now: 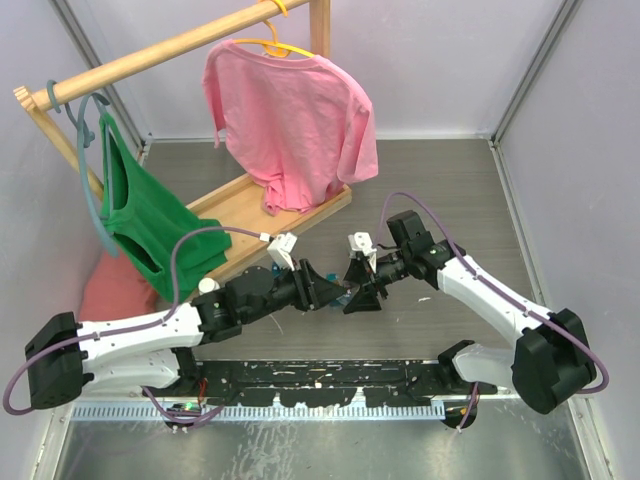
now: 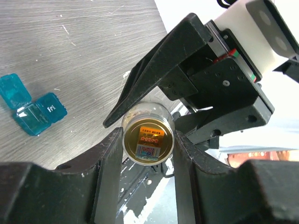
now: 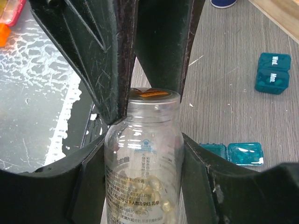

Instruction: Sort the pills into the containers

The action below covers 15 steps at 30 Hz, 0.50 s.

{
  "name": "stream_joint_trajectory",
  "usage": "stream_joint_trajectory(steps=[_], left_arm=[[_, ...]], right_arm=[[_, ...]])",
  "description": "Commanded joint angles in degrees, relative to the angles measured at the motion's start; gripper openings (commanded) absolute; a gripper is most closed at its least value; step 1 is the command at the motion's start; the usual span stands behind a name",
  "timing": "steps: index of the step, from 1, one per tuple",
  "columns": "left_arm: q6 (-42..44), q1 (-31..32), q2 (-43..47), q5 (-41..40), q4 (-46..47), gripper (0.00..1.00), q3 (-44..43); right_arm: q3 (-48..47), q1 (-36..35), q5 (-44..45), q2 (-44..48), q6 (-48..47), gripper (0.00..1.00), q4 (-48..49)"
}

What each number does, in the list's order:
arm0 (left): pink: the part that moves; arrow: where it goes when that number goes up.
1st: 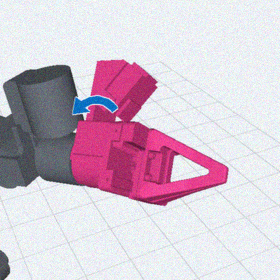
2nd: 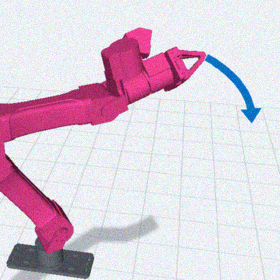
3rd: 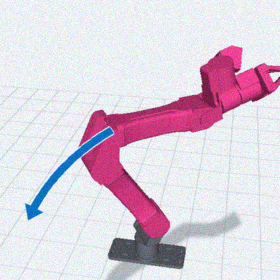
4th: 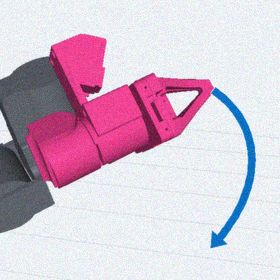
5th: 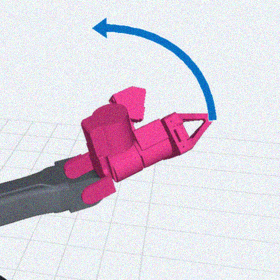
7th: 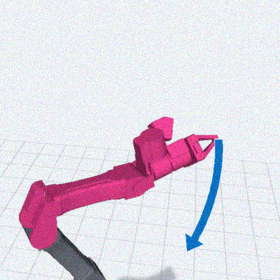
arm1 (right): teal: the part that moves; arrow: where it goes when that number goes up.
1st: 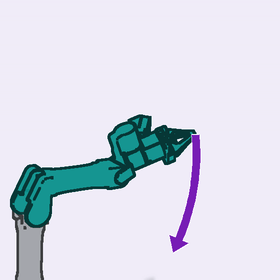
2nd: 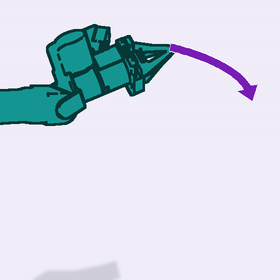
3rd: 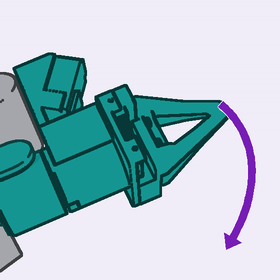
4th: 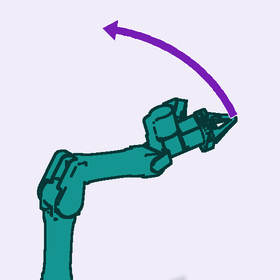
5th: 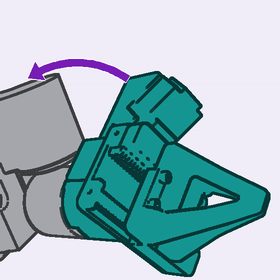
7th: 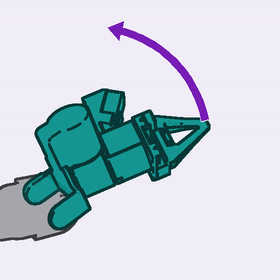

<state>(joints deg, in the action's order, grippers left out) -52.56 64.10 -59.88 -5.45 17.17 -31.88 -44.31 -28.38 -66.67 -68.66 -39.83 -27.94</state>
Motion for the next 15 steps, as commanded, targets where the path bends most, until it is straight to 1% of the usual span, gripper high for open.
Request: stream_joint_trajectory(steps=[1,2,3,4,7,9,11,12,13,15], left_arm=[[-7.40,0.86,-0.35,-4.62,-4.26,0.00,-4.43],[-7.06,0.87,-0.14,-4.59,-4.06,0.00,-4.24],[-6.71,0.86,0.19,-4.59,-3.88,0.03,-3.98],[-6.08,0.88,0.60,-4.49,-3.68,0.12,-3.76],[-3.68,0.91,1.90,-4.28,-4.60,0.56,-3.56],[-1.52,0.86,2.54,-3.92,-5.56,0.75,-3.59],[1.38,0.81,3.38,-3.54,-6.05,0.90,-3.08],[2.96,0.82,4.10,-3.66,-6.50,0.96,-2.74],[4.82,0.85,4.78,-3.80,-6.61,0.99,-2.03],[9.31,0.86,6.45,-4.00,-4.86,0.98,0.35]], right_arm=[[-2.25,0.56,3.33,0.24,-0.55,0.01,4.09],[-2.27,0.62,3.25,0.20,-0.49,0.01,4.07],[-2.26,0.59,3.10,0.25,-0.42,0.01,4.04],[-2.30,0.59,3.02,0.28,-0.49,0.01,4.08],[-2.19,0.56,2.34,0.41,-0.58,0.01,3.92],[-2.25,0.56,1.71,0.50,-0.96,0.01,3.60],[-2.35,0.63,1.43,0.50,-1.43,0.01,3.29],[-2.35,0.64,1.31,0.46,-1.67,0.01,3.09],[-2.38,0.69,1.24,0.50,-1.94,0.01,2.82],[-2.57,0.73,1.05,0.55,-2.90,0.01,2.14]])
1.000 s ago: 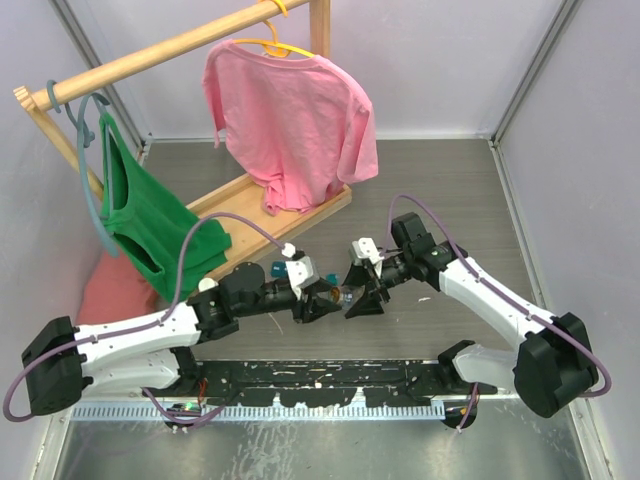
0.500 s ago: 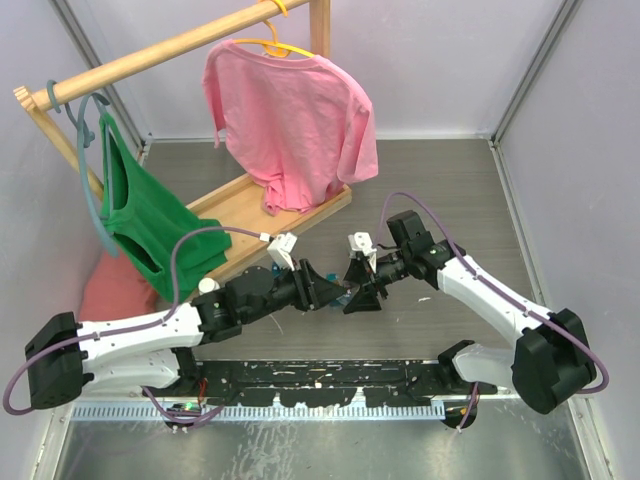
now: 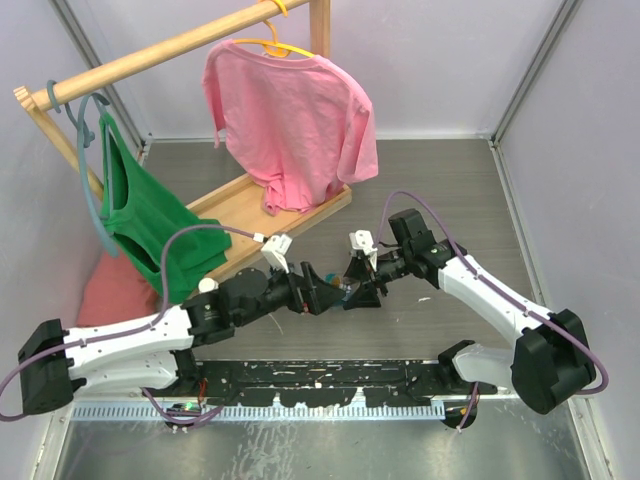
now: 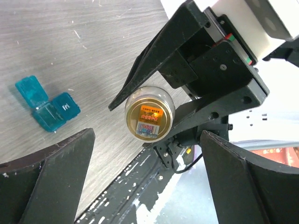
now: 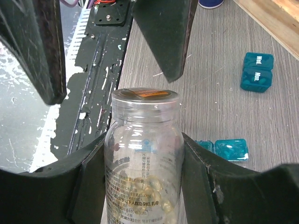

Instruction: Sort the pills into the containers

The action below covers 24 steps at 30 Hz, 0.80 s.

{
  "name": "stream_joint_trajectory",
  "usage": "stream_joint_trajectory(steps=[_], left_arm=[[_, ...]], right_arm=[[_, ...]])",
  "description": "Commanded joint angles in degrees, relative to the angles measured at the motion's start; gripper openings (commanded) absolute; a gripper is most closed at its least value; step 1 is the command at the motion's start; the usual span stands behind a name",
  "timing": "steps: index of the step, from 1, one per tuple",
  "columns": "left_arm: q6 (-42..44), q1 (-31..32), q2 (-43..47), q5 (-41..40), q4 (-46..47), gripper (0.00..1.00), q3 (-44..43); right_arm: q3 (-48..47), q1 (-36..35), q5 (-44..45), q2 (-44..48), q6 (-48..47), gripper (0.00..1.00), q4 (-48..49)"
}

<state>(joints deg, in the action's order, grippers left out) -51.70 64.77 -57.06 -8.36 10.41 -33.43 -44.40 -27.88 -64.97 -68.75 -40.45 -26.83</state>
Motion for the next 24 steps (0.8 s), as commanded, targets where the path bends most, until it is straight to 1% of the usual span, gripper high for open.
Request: stream_joint_trajectory(steps=[1,3,5,6,9,10,13,16,19,21,24], left_arm=[[10.91,0.15,4.53,-0.47,4.61,0.98,3.97],[19.11,0.17,6.14,2.78,12.86,0.98,8.87],[29.89,0.14,7.05,9.17,22.25,0.98,13.29],[35.83,0.14,7.26,12.45,24.96,0.98,14.37],[52.44,0.15,7.30,18.07,22.57,0.98,13.61],[56.64,0.17,6.94,18.65,21.67,0.98,12.86],[65.78,0.09,5.66,18.93,21.17,0.98,10.67],[68.87,-1.12,4.24,20.86,22.52,0.98,9.27],[66.75,-5.07,2.35,26.74,25.43,0.99,8.44],[65.21,-7.77,0.64,30.22,26.12,0.96,7.42],[64.89,-8.75,-2.00,33.94,25.57,0.90,4.93]], right_arm=[[-2.54,0.27,-0.76,0.64,-3.08,0.01,0.42],[-3.00,0.28,-1.30,0.53,-5.77,0.01,-1.26],[-3.41,0.28,-1.85,0.54,-8.12,0.01,-3.16],[-3.45,0.28,-2.06,0.48,-8.62,0.01,-3.78],[-3.56,0.28,-2.10,0.47,-10.89,0.01,-5.23],[-3.58,0.26,-1.97,0.42,-11.33,0.01,-5.43],[-3.62,0.28,-1.76,0.19,-12.30,0.01,-6.13],[-3.74,0.30,-1.74,0.11,-12.78,0.01,-6.47],[-3.75,0.29,-1.95,0.11,-12.99,0.01,-6.57],[-3.77,0.28,-2.16,0.02,-13.11,0.01,-6.77],[-3.83,0.28,-2.18,0.00,-13.15,0.01,-6.83]])
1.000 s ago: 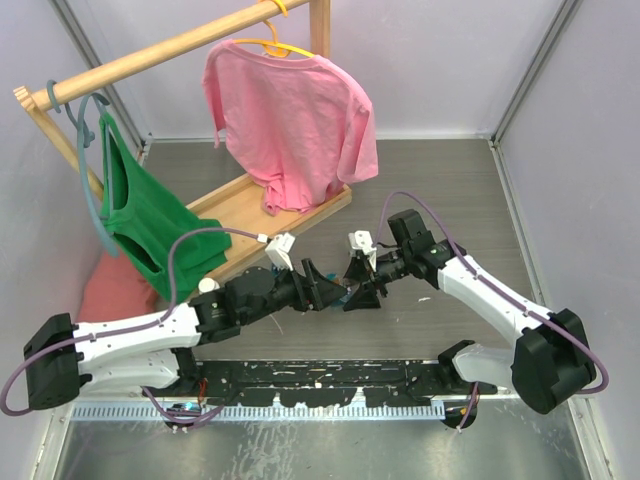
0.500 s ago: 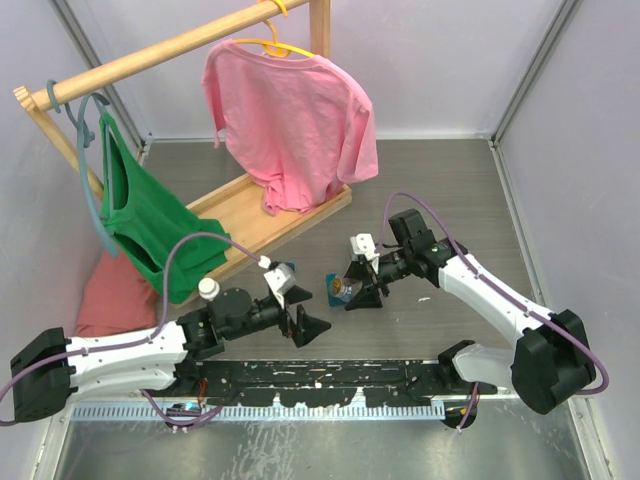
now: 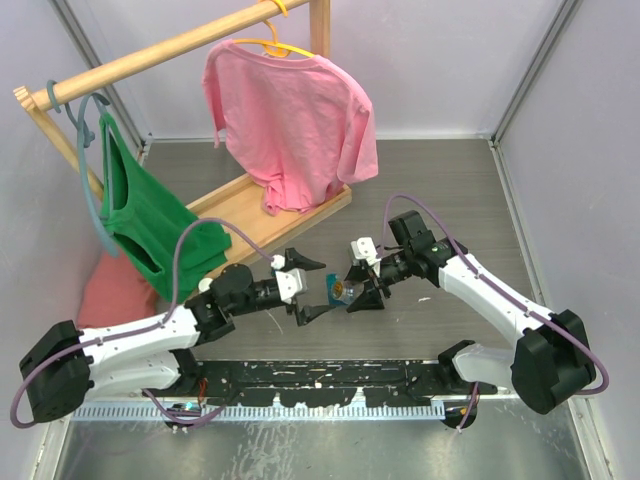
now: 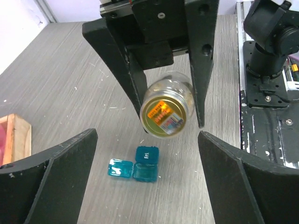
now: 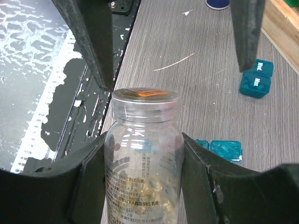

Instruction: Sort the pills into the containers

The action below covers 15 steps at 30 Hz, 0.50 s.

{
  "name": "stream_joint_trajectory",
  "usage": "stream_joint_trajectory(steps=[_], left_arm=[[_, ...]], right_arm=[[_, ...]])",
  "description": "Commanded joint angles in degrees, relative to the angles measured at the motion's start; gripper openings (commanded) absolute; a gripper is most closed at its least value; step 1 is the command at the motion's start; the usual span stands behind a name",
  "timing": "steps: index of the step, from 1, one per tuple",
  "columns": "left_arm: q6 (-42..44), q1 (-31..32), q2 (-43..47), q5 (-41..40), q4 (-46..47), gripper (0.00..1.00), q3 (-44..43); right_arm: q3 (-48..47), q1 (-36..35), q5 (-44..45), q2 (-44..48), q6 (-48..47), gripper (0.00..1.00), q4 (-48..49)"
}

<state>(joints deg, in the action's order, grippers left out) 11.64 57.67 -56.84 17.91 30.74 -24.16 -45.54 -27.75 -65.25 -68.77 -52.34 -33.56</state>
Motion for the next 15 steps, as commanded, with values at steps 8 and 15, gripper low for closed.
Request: stream_joint_trajectory(steps=[8,15], left_arm=[[-0.13,-1.83,-7.32,11.77,4.74,0.71,-7.89],[-0.96,-1.82,-7.90,10.68,4.22,0.65,-8.18]], right_arm=[[-2.84,0.14,-1.89,-0.06,-1.36,0.01,-0.36],[-3.06,0.11,-2.07,-0.05,-1.33,0.01,-0.63]])
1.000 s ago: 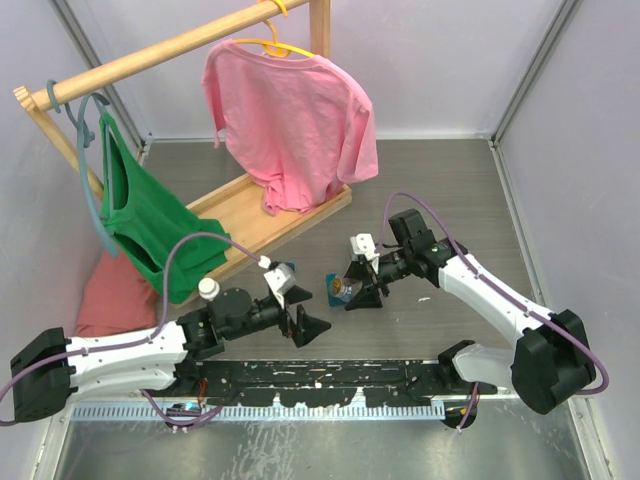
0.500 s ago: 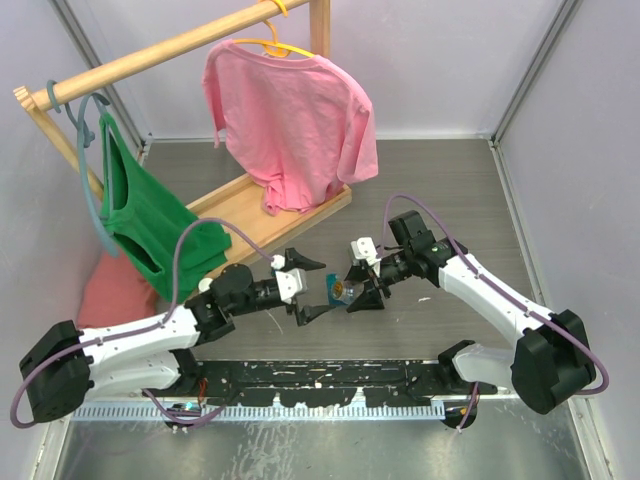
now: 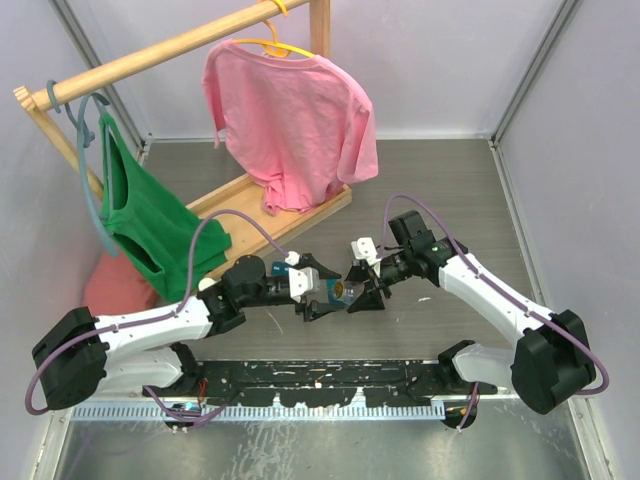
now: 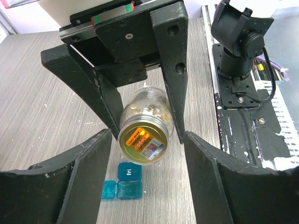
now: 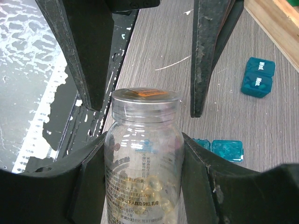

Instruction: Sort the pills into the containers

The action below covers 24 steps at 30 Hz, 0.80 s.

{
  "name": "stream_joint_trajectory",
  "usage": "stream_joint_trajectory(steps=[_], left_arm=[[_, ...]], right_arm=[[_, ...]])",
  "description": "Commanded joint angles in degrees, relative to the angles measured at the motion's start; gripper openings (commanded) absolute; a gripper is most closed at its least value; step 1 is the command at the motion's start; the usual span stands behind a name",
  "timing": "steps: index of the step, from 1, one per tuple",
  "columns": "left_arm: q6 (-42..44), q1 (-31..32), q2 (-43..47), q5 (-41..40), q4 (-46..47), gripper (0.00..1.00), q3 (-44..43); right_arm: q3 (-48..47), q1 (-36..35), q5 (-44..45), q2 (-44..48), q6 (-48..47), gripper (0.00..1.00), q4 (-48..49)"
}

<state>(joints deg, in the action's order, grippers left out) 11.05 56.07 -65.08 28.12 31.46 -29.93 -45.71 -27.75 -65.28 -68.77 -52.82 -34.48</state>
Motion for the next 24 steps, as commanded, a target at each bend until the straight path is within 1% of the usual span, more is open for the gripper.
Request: stream_joint_trajectory(steps=[1,5,8,16,21,24], left_arm=[[-0.41,-0.24,0.35,0.25,3.30,0.64,-2.42],[-0.54,-0.23,0.19,0.10,3.51,0.62,-2.32],[-0.88,-0.26,-0.36,0.10,3.50,0.55,-2.58],[-1.63,-0.22,-1.27,-0.32,3.56,0.54,-2.93],[-2.56,-0.25,-1.53,-0.25,3.69,0.48,-3.24],[-3.61,-0.26,-1.76,-0.68,3.82,0.47,-3.33]], right_arm=[[-2.82,0.14,-2.03,-0.01,-0.85,0.01,0.29],[-2.80,0.15,-2.05,-0.07,-0.88,0.01,0.29],[-2.80,0.19,-2.05,-0.05,-0.88,0.01,0.20],[-2.82,0.12,-2.05,0.04,-0.86,0.01,0.11],[-2.97,0.17,-2.04,0.04,-0.84,0.01,0.11],[-2.94,0.14,-2.05,0.00,-0.83,0.01,0.05]])
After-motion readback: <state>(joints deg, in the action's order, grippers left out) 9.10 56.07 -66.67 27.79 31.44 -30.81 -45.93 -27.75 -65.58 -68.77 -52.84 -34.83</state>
